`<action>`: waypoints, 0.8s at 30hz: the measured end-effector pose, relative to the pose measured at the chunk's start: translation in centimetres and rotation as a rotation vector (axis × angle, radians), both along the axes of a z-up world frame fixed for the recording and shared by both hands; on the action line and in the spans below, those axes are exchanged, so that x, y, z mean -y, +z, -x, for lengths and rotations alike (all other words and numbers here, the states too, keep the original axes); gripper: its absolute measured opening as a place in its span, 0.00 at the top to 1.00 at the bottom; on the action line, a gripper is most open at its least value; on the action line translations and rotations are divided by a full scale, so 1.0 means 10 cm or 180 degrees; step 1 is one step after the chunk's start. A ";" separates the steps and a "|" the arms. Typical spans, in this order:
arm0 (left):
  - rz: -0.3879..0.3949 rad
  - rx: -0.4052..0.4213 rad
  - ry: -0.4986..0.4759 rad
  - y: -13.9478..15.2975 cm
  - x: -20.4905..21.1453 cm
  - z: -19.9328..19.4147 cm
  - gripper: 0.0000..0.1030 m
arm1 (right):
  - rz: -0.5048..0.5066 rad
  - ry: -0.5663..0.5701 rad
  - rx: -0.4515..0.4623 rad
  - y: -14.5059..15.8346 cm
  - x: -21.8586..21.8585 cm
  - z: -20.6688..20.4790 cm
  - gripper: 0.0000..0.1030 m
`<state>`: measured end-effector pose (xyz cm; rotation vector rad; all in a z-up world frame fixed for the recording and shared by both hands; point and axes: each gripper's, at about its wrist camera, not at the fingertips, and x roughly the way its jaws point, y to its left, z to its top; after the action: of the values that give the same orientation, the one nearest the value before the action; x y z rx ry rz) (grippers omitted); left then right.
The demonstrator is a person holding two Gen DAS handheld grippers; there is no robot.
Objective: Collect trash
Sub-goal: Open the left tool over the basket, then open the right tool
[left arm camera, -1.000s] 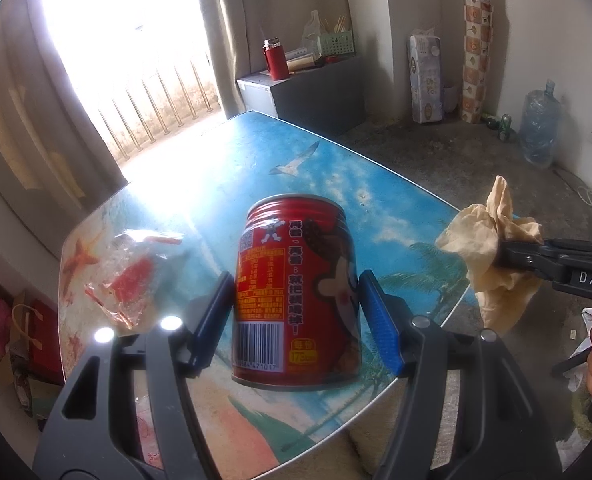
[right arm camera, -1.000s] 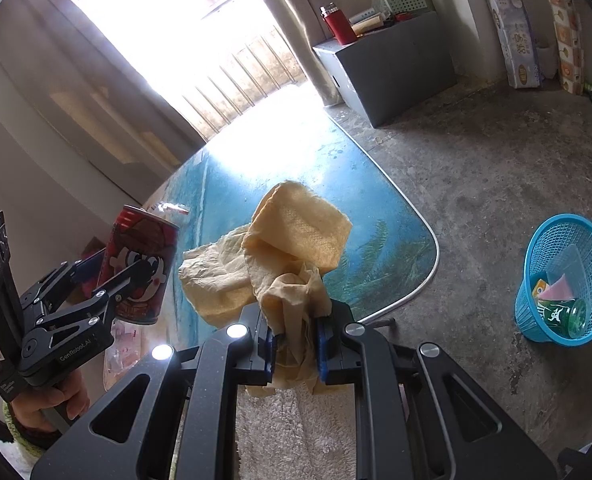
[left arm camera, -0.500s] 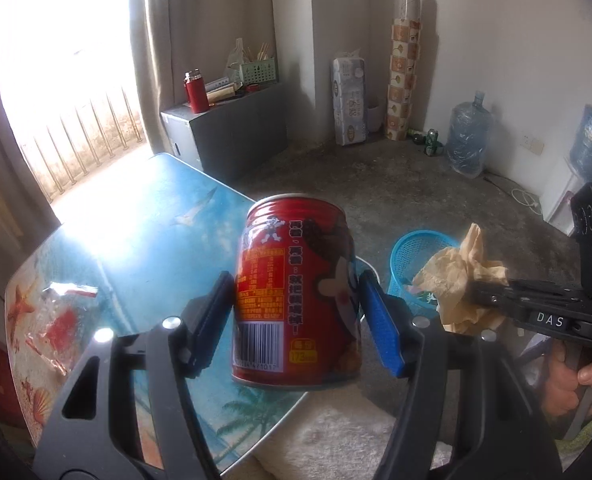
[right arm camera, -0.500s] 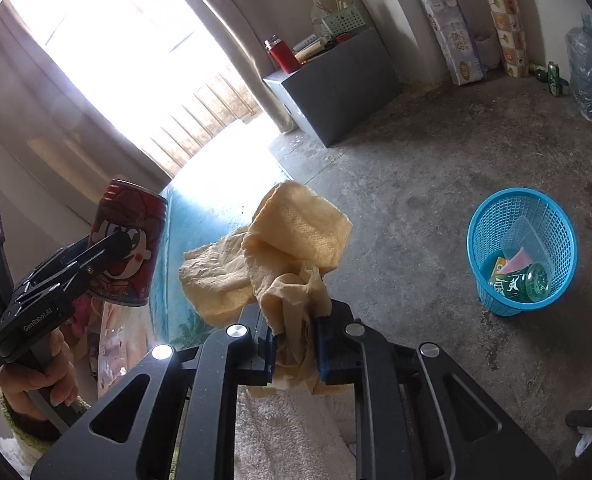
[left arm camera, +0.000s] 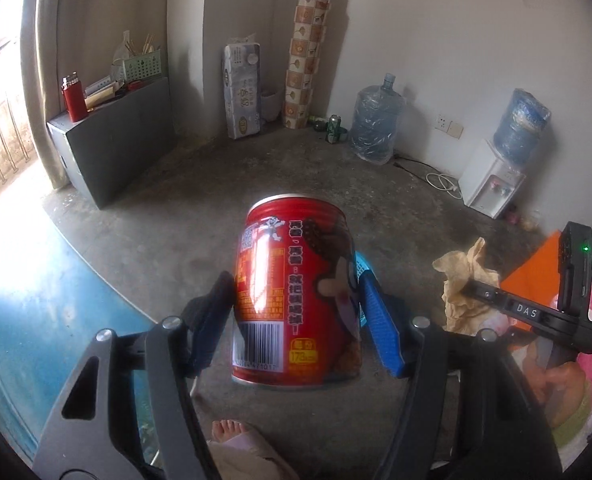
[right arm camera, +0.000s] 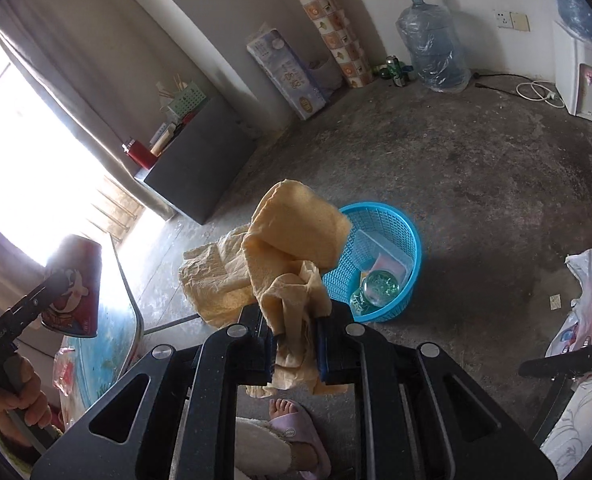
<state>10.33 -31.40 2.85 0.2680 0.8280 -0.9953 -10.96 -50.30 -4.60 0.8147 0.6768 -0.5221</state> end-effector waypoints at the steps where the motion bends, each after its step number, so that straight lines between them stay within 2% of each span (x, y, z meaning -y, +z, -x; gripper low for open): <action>1: 0.0024 -0.0097 -0.0035 -0.09 0.12 -0.03 0.41 | -0.0025 -0.0020 -0.0024 -0.06 0.05 0.00 0.85; 6: -0.0033 -0.0498 -0.0055 -0.73 0.71 -0.20 0.41 | -0.0241 -0.0061 -0.0146 -0.51 0.32 -0.27 0.85; 12: -0.0338 -0.0846 0.0055 -1.68 1.30 -0.51 0.41 | -0.0587 -0.0128 -0.0418 -1.21 0.78 -0.70 0.85; 18: -0.0710 -0.1011 0.0099 -2.47 1.73 -0.78 0.41 | -0.0873 -0.0170 -0.0792 -1.88 1.15 -1.17 0.85; 20: -0.0825 -0.1111 0.0154 -2.68 1.80 -0.90 0.41 | -0.0929 -0.0168 -0.0895 -2.06 1.24 -1.35 0.85; 21: -0.0854 -0.1136 0.0205 -2.75 1.80 -0.96 0.36 | -0.0953 -0.0164 -0.0955 -2.15 1.28 -1.44 0.85; 24: -0.0773 -0.1157 0.0388 -2.79 1.75 -1.08 0.29 | -0.1002 -0.0093 -0.1126 -2.41 1.37 -1.71 0.85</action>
<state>21.18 -48.91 -25.05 0.2433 1.2858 -0.8397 6.09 -63.96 -28.70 1.0392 1.0931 -0.6016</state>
